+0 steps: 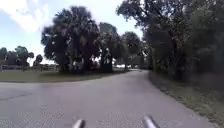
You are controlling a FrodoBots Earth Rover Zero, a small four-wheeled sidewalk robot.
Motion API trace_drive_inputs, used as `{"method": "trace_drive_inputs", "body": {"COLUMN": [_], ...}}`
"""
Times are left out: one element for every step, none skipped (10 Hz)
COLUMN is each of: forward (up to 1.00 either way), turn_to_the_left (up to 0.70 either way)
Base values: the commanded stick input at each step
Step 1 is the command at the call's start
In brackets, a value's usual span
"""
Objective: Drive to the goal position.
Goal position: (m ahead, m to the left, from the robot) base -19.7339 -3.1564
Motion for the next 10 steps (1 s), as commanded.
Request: {"method": "trace_drive_inputs", "body": {"forward": [0.7,0.66,0.52,0.5,0.5,0.5,0.5,0.5,0.5,0.5], "turn_to_the_left": [0.0,0.0,0.0,0.0,0.0,0.0,0.0,0.0,0.0,0.0]}}
